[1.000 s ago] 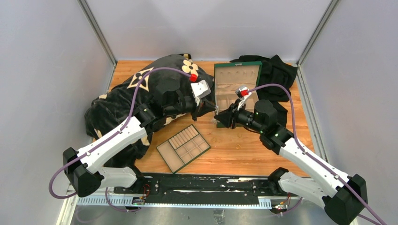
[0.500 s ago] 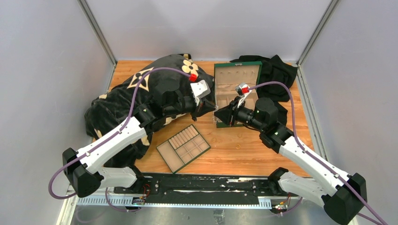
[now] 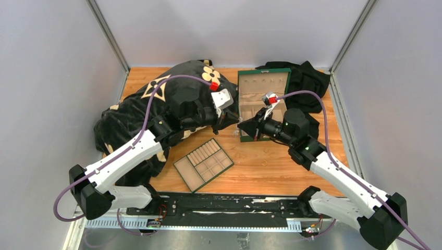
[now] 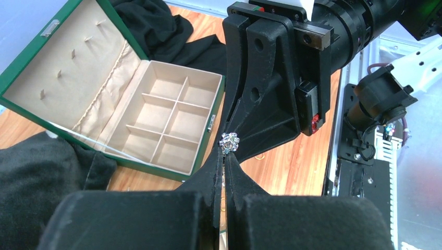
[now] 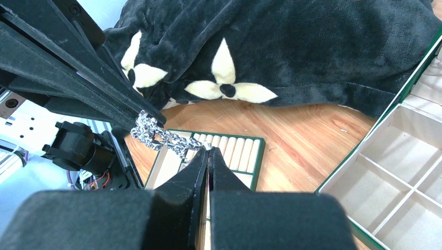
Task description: Organize the mixed jewelry
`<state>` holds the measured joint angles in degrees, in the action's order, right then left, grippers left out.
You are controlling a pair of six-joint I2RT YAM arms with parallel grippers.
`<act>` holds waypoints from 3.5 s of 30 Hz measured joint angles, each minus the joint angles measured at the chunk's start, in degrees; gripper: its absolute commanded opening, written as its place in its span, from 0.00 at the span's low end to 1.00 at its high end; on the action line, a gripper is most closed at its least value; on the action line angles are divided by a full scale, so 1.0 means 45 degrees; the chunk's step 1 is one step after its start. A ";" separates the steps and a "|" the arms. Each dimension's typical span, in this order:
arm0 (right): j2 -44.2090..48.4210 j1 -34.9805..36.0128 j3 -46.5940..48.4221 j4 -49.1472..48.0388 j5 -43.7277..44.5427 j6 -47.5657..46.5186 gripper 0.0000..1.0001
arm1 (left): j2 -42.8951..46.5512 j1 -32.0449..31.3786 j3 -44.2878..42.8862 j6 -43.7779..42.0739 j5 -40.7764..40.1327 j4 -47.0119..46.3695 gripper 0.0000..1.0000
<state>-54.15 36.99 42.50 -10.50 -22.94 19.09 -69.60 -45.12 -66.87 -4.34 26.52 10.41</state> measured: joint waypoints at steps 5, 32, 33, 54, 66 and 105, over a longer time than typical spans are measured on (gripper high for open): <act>0.0214 0.0000 -0.0005 0.0374 0.0151 0.0000 0.00 | 0.0005 0.0000 0.0000 0.0000 -0.0024 0.0000 0.00; 0.1899 0.0000 0.0452 0.3230 0.1248 0.0330 0.00 | -0.0476 0.0087 0.1205 0.0695 -0.0529 -0.1098 0.00; 0.1855 0.0000 0.0568 0.3283 0.1258 0.0461 0.00 | -0.0641 0.0087 0.1205 0.0792 -0.0525 -0.1239 0.00; -0.1370 -0.0170 0.3609 0.4823 0.4260 0.4804 0.00 | -0.3789 0.0641 -0.1069 0.1520 -0.2385 -0.0617 0.62; -0.2759 -0.0257 0.4546 0.4731 0.5882 0.5654 0.00 | -0.2715 0.1117 -0.0607 0.0675 -0.4838 0.0073 0.65; -1.0006 -0.2006 1.0142 0.4818 0.8335 0.6285 0.00 | -0.0068 0.1695 0.1093 -0.0204 -0.6596 0.0947 0.65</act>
<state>-99.18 27.97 88.14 11.18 14.57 47.37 -69.91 -37.50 -61.95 -5.26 -3.16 14.68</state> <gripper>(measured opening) 0.012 0.647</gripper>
